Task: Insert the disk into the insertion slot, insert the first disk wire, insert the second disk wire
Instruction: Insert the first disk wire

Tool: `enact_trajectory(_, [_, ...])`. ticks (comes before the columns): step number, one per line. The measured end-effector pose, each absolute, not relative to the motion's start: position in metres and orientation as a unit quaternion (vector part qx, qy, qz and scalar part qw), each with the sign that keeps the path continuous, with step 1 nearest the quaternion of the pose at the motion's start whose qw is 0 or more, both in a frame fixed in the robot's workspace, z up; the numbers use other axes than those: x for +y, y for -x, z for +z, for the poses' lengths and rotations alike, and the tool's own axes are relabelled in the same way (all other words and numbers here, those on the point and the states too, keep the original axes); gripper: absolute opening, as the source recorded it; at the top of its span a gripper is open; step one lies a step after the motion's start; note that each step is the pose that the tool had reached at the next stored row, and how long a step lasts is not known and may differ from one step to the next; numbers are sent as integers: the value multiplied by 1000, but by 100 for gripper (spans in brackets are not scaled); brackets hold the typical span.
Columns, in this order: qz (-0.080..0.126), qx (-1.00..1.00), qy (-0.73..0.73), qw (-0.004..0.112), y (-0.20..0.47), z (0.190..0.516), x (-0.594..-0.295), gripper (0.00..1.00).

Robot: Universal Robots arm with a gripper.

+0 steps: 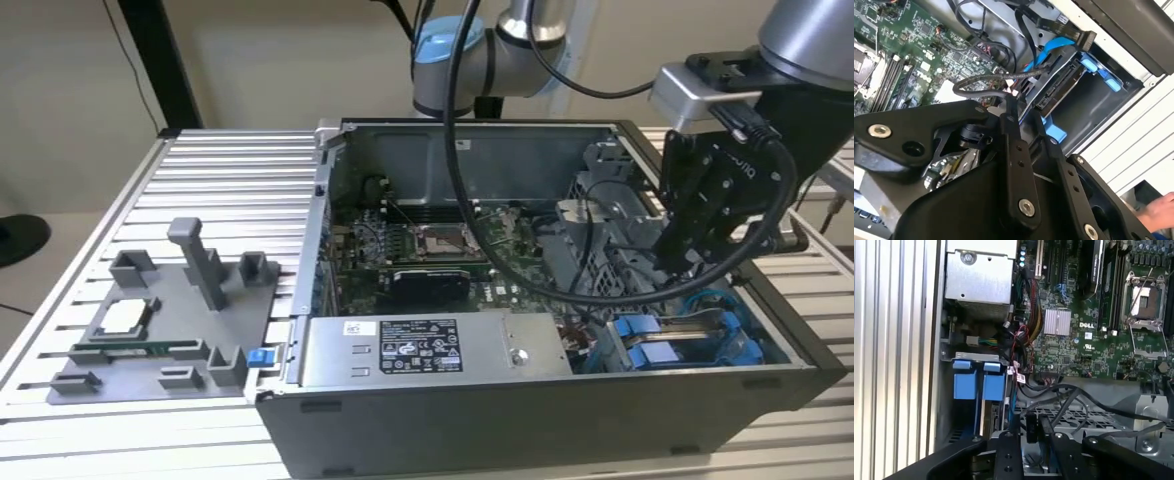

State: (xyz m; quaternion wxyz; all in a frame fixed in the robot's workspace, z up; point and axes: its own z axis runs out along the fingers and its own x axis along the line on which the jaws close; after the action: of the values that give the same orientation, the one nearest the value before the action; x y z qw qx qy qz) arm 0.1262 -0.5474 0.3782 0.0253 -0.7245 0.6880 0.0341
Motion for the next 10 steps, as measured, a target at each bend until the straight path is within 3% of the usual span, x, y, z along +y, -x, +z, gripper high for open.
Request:
enact_trajectory(3, [39, 687, 725, 32, -126, 376, -547, 100])
enact_trajectory(5, [49, 686, 724, 43, -126, 376, -547, 100])
enact_trajectory(6, [54, 686, 724, 48, -126, 376, -547, 0])
enact_trajectory(8, [64, 685, 723, 60, -126, 375, -547, 0])
enact_trajectory(10, [68, 685, 723, 65, -126, 375, -547, 0])
